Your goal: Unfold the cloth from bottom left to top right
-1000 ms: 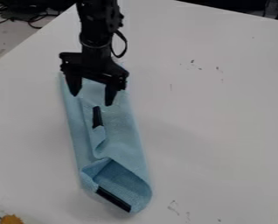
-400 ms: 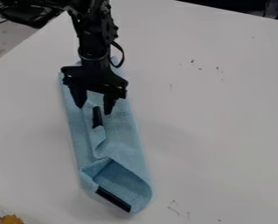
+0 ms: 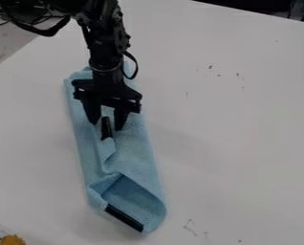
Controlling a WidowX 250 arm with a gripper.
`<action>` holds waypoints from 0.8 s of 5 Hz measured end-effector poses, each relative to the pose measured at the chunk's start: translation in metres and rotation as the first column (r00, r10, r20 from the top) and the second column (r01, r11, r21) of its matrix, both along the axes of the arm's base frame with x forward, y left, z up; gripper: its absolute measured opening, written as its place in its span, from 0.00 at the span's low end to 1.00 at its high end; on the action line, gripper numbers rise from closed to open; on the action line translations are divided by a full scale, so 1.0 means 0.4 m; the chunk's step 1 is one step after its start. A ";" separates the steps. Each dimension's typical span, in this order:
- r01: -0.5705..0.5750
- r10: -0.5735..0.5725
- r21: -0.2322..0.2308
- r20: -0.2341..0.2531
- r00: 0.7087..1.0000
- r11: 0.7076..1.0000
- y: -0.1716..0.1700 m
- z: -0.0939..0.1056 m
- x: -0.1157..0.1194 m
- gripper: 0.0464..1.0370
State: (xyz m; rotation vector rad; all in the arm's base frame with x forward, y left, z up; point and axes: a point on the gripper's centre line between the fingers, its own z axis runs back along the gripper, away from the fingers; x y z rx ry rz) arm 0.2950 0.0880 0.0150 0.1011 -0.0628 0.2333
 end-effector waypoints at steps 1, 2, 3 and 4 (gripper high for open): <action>0.002 -0.002 -0.003 -0.009 1.000 1.000 0.009 -0.004 -0.005 0.30; 0.015 -0.015 -0.008 -0.017 1.000 1.000 0.010 -0.007 -0.001 0.11; 0.002 -0.002 0.006 -0.023 1.000 1.000 0.016 -0.006 -0.003 0.04; 0.012 -0.013 0.039 0.019 1.000 0.999 0.007 0.032 0.023 0.02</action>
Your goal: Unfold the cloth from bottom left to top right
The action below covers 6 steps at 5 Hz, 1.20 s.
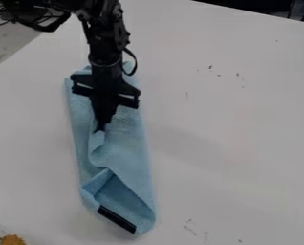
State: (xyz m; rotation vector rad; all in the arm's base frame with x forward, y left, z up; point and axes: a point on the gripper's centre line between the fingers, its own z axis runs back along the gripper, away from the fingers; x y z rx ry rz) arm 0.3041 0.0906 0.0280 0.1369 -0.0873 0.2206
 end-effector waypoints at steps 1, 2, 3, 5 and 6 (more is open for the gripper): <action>0.011 -0.011 0.007 0.029 1.000 1.000 -0.032 0.025 0.033 0.01; 0.044 -0.044 -0.008 0.064 0.997 0.999 -0.092 0.065 0.097 0.01; 0.097 -0.095 -0.042 0.063 0.994 0.994 -0.173 0.062 0.162 0.01; 0.232 -0.227 -0.124 0.053 0.973 0.965 -0.312 0.002 0.283 0.01; 0.246 -0.243 -0.146 0.042 0.969 0.958 -0.326 -0.027 0.293 0.03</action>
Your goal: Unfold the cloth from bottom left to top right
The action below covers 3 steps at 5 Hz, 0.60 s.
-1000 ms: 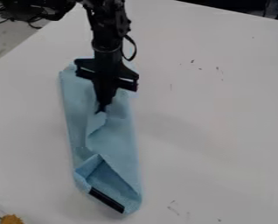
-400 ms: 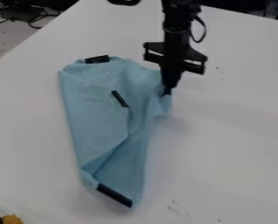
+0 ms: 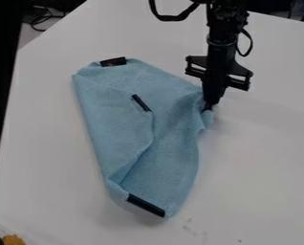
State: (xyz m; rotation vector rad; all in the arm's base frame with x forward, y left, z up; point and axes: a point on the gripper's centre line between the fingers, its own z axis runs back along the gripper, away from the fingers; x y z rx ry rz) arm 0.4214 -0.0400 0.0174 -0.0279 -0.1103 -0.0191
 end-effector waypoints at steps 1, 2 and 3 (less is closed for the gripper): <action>0.015 -0.015 -0.020 0.025 1.000 1.000 -0.008 -0.004 0.008 0.19; -0.004 0.005 -0.019 0.031 1.000 1.000 -0.007 -0.010 0.007 0.46; -0.010 0.010 -0.022 0.029 1.000 1.000 -0.031 0.011 0.015 0.77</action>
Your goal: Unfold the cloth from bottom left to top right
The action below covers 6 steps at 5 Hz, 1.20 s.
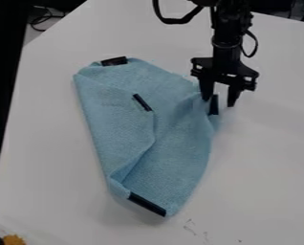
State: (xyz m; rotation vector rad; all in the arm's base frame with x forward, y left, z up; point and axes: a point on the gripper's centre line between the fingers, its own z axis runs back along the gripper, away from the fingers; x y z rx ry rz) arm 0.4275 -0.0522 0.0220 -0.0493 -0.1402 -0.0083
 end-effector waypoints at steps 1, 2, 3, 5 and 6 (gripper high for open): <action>-0.007 0.007 -0.016 0.011 1.000 1.000 -0.037 0.009 0.010 0.97; -0.003 0.004 -0.035 0.024 1.000 0.999 -0.073 0.009 0.032 0.97; 0.067 -0.068 0.032 0.028 0.997 0.997 -0.093 0.038 0.063 0.96; 0.090 -0.091 0.113 0.002 0.996 0.989 -0.085 0.034 0.050 0.96; 0.115 -0.118 0.150 0.009 0.993 0.982 -0.095 0.064 0.058 0.96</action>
